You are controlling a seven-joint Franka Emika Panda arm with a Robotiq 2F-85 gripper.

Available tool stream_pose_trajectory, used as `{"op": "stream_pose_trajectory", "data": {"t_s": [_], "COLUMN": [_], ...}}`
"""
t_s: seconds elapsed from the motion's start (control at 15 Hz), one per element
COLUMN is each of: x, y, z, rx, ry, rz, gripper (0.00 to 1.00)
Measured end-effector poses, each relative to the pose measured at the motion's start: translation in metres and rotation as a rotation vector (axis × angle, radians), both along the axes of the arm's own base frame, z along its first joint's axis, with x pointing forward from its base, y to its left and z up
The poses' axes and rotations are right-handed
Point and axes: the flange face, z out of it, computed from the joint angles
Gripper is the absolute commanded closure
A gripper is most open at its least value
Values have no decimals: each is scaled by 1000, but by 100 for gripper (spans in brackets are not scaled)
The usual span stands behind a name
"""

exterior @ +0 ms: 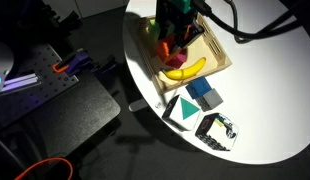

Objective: Put the orange block in the box

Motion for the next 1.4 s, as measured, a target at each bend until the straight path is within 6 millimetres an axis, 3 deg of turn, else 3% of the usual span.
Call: {"op": "stream_pose_trajectory", "data": {"t_s": [0.2,0.27,0.47,0.8,1.07,1.4], "x": [4,6,12,18,14,6], "y": [6,9,22,64,96,119], "z": [-1,-1,3,19,35,63], "rx": [-1,0,14,113,174,195], "ry": [-6,-7,-12,34,120,182], "rz": [16,23,33,13,30,65], "gripper": [1,0,0,0,0,0]}}
